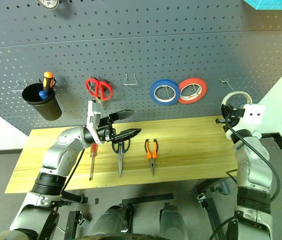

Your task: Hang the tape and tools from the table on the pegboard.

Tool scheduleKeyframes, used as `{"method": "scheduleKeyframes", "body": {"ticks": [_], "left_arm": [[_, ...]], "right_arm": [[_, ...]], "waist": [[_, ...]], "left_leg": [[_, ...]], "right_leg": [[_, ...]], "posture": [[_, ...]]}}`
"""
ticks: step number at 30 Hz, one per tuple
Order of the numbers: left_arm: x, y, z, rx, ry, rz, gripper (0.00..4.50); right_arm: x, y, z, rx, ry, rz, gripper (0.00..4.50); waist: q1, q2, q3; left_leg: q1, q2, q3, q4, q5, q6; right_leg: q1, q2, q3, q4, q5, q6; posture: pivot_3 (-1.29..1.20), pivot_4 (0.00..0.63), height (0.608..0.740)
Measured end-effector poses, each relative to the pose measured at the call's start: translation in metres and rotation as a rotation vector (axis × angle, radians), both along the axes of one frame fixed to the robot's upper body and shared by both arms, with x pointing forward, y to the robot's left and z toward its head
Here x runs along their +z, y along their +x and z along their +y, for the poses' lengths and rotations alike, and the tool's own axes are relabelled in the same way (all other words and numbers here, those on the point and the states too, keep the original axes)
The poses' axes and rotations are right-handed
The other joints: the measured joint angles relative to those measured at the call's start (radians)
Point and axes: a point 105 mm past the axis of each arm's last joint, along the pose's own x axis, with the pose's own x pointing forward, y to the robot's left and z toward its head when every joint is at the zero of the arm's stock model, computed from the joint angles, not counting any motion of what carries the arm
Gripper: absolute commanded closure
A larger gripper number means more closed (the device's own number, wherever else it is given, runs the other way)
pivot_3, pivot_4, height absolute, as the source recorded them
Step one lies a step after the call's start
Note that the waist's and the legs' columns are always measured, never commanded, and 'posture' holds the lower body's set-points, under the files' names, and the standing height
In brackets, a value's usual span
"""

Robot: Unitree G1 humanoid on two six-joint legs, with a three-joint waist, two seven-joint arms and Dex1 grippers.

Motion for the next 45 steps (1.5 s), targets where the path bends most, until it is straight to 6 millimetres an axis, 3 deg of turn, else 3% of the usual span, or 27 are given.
{"method": "scheduleKeyframes", "body": {"ticks": [10,14,23,33,45], "left_arm": [[0.0,0.001,0.002,0.006,0.005,-0.001,0.08],[-0.001,0.001,0.002,0.005,0.006,0.001,0.08],[-0.004,0.002,0.001,0.003,0.002,0.015,0.08],[-0.003,0.002,0.001,0.01,0.002,0.013,0.08],[0.001,0.001,0.003,0.033,0.007,-0.007,0.08]], "right_arm": [[-0.009,-0.015,-0.003,0.008,0.004,0.03,4.47],[0.0,-0.016,-0.002,0.019,0.008,-0.001,4.47],[0.031,-0.001,0.012,0.068,-0.002,-0.103,4.47],[0.03,0.02,0.03,0.124,0.02,-0.109,4.47],[0.021,0.04,0.033,0.131,0.03,-0.098,4.47]], "waist": [[0.0,0.0,0.0],[-0.005,0.0,0.0],[-0.022,0.0,0.0],[-0.021,0.0,0.0],[-0.021,0.0,0.0]], "left_leg": [[0.0,0.0,0.0,0.001,0.0,0.0],[0.0,0.0,0.0,0.001,0.0,0.0],[0.0,0.0,0.0,0.001,0.0,0.0],[0.0,0.0,0.0,0.002,0.0,0.0],[0.0,0.0,0.0,0.003,0.001,-0.001]], "right_leg": [[0.0,0.0,0.0,0.0,0.0,0.0],[0.0,0.0,0.0,0.001,0.0,0.0],[0.0,0.0,0.0,0.001,0.0,0.0],[0.0,0.0,0.0,0.001,0.0,0.0],[0.0,0.0,0.0,0.002,0.0,0.0]], "posture": [[-0.1,0.124,0.738],[-0.11,0.125,0.738],[-0.1,0.121,0.738],[-0.06,0.119,0.738],[-0.04,0.115,0.738]]}}
